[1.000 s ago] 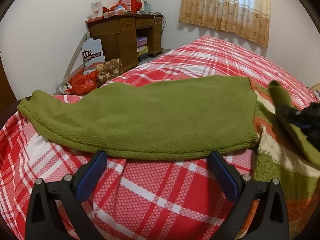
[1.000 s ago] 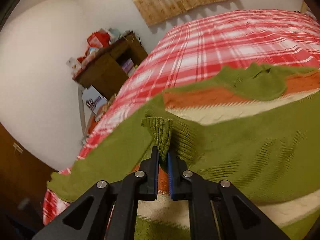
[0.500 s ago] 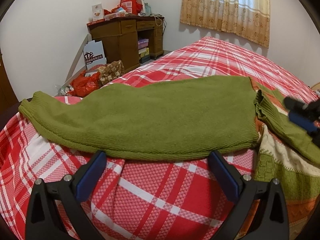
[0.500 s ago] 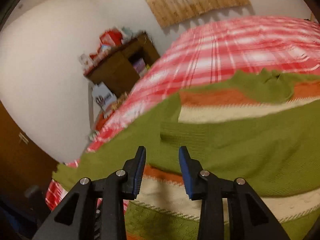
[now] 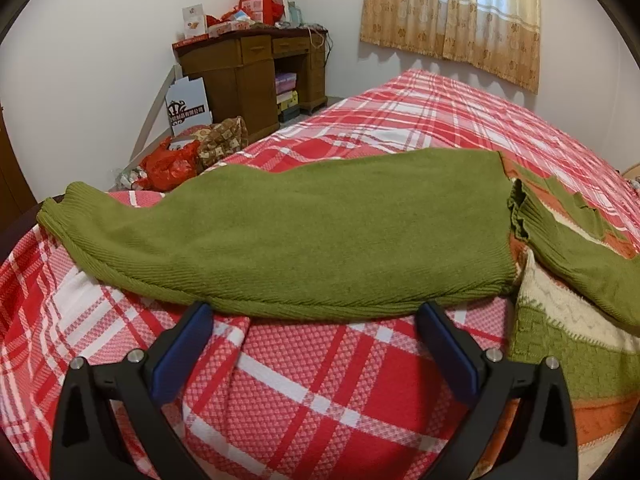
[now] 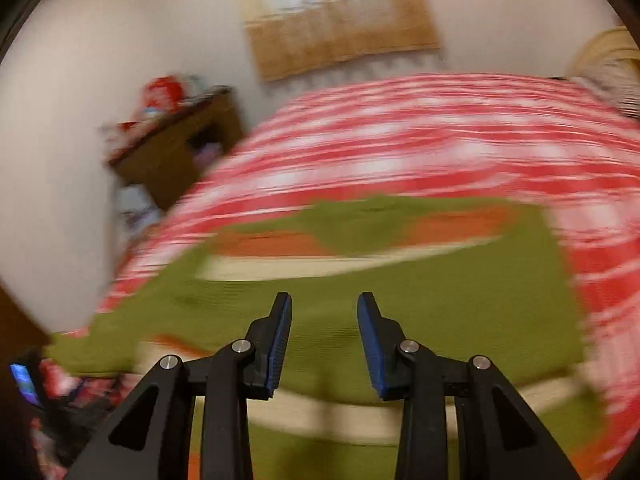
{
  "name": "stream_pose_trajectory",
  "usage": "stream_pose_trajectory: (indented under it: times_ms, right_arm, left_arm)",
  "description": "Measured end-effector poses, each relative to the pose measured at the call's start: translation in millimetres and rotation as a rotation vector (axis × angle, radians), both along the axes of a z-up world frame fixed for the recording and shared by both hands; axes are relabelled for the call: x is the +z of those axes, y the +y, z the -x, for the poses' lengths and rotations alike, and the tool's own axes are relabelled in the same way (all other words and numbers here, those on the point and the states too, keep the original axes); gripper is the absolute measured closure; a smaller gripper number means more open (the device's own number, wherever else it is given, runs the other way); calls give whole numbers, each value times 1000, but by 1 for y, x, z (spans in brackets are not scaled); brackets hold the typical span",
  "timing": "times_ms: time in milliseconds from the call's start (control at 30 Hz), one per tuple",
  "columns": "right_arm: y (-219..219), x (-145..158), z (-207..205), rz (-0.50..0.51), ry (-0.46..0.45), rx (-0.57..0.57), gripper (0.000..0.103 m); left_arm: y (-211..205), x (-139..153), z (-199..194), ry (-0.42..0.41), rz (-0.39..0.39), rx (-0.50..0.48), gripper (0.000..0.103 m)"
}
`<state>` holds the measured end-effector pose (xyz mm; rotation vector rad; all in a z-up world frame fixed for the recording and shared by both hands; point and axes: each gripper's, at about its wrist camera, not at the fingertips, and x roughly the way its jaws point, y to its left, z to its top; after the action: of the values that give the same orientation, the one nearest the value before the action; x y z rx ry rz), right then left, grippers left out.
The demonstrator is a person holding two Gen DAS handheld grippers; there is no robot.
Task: Fold small clothes
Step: 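Withdraw the right tool and move the left tool to the other sleeve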
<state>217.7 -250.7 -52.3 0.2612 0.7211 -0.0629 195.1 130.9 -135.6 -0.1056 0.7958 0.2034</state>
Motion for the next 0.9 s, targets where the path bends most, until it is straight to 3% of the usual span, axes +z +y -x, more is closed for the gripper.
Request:
stream_pose_trajectory:
  times_ms: [100, 233, 300, 400, 433, 500, 567, 700, 900]
  right_arm:
    - [-55, -13, 12, 73, 62, -91, 67]
    - [-93, -45, 14, 144, 203, -85, 72]
    - [-96, -48, 22, 208, 175, -105, 84]
    - [-100, -48, 30, 297, 174, -185, 83]
    - [-109, -50, 33, 245, 167, -198, 82]
    - [-130, -53, 37, 131, 156, -212, 69]
    - [-136, -53, 40, 71, 139, -214, 68]
    - [-122, -52, 42, 132, 121, -211, 67]
    - [-119, -38, 61, 188, -23, -251, 66]
  left_arm:
    - [-8, 17, -1, 7, 0, -13, 0]
    - [-37, 55, -2, -82, 27, -79, 0]
    - [-62, 67, -9, -98, -3, -139, 0]
    - [-99, 65, -23, -82, -55, -190, 0]
    - [-108, 61, -28, -72, -55, -203, 0]
    - [-124, 49, -37, -48, -45, -231, 0]
    - [-141, 34, -47, -7, -72, -234, 0]
    - [-155, 9, -61, 92, -119, -207, 0]
    - [-153, 18, -51, 64, -124, -216, 0]
